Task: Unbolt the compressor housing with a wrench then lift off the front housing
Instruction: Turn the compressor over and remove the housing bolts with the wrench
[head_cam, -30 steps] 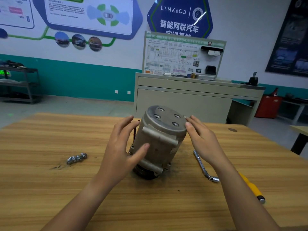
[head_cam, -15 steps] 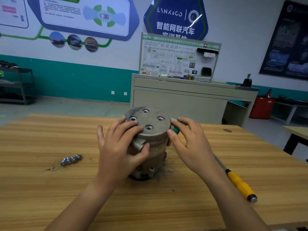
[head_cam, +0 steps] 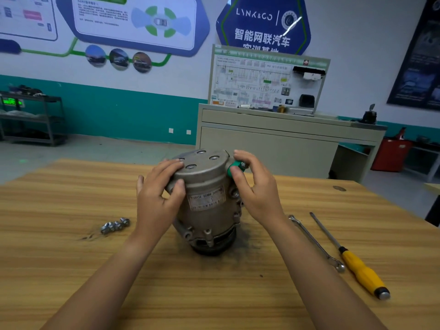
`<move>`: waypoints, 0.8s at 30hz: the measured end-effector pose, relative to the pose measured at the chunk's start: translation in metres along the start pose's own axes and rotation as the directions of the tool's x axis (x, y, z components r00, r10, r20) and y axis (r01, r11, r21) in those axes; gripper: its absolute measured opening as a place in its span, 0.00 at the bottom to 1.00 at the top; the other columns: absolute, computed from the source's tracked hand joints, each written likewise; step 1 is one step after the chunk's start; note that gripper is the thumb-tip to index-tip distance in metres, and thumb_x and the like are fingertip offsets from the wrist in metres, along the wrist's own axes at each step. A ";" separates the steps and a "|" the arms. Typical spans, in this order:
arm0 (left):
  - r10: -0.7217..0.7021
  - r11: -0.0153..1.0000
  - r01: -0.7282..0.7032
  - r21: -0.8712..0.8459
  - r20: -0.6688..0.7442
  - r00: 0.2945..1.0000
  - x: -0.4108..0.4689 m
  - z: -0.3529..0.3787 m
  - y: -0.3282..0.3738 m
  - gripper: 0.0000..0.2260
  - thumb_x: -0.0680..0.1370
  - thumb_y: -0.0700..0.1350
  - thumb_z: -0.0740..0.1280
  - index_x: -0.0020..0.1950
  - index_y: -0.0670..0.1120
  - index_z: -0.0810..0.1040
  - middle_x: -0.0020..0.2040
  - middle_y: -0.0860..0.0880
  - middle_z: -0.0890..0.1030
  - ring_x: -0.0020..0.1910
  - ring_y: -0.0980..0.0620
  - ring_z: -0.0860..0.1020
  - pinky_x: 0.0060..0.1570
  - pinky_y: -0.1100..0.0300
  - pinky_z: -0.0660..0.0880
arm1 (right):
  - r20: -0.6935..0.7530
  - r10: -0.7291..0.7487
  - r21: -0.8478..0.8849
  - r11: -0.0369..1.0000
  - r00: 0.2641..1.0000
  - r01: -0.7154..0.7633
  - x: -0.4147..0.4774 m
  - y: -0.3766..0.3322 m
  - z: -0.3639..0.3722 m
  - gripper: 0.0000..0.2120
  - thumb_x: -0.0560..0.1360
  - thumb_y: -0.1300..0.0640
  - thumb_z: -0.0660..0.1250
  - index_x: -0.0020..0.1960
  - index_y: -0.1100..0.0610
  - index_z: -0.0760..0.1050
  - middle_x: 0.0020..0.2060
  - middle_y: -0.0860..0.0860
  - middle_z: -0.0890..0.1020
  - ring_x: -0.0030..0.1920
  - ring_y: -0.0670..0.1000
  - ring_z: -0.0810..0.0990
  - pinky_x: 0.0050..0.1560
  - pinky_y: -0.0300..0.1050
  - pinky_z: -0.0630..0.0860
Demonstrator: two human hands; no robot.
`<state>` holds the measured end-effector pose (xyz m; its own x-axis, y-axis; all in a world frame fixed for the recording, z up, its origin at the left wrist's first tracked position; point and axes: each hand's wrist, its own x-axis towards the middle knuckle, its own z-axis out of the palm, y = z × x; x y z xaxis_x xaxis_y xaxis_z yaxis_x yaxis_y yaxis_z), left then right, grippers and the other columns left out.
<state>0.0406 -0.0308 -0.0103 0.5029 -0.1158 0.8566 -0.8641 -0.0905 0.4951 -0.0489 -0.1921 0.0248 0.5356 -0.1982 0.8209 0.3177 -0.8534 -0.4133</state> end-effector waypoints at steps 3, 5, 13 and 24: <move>-0.105 0.985 0.112 -0.130 0.058 0.993 0.019 0.008 -0.009 0.11 0.77 0.45 0.61 0.59 0.51 0.73 0.57 0.59 0.73 0.59 0.58 0.72 0.63 0.68 0.66 | 0.029 0.102 0.068 0.992 0.994 -0.104 0.013 0.006 0.011 0.14 0.78 0.53 0.58 0.61 0.57 0.71 0.54 0.44 0.74 0.55 0.40 0.71 0.52 0.30 0.66; -0.174 0.964 0.195 -0.182 0.125 0.977 0.033 0.016 -0.013 0.12 0.79 0.38 0.60 0.58 0.52 0.74 0.55 0.60 0.74 0.56 0.63 0.71 0.54 0.79 0.64 | 0.011 0.122 0.062 0.991 0.992 -0.122 0.019 0.014 0.010 0.11 0.79 0.55 0.58 0.60 0.57 0.71 0.52 0.45 0.74 0.53 0.42 0.72 0.48 0.25 0.65; -0.184 0.927 0.263 -0.266 0.288 0.940 0.056 0.049 -0.024 0.12 0.81 0.40 0.56 0.59 0.52 0.74 0.53 0.60 0.76 0.52 0.63 0.73 0.51 0.74 0.69 | -0.043 0.206 0.201 0.960 0.978 -0.193 0.018 0.039 0.002 0.06 0.80 0.59 0.57 0.53 0.54 0.72 0.47 0.43 0.76 0.49 0.33 0.73 0.46 0.21 0.66; -0.179 0.929 0.268 -0.255 0.327 0.928 0.056 0.050 -0.033 0.11 0.83 0.44 0.54 0.61 0.52 0.72 0.53 0.61 0.74 0.51 0.72 0.72 0.50 0.74 0.70 | -0.035 0.224 0.239 0.948 0.974 -0.209 0.025 0.045 0.008 0.09 0.80 0.57 0.56 0.55 0.56 0.74 0.46 0.42 0.76 0.48 0.32 0.73 0.45 0.22 0.67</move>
<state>0.0989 -0.0835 0.0142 0.6276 -0.4144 0.6591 -0.6728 0.1374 0.7270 -0.0154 -0.2317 0.0234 0.5650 -0.4013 0.7209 0.3758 -0.6527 -0.6579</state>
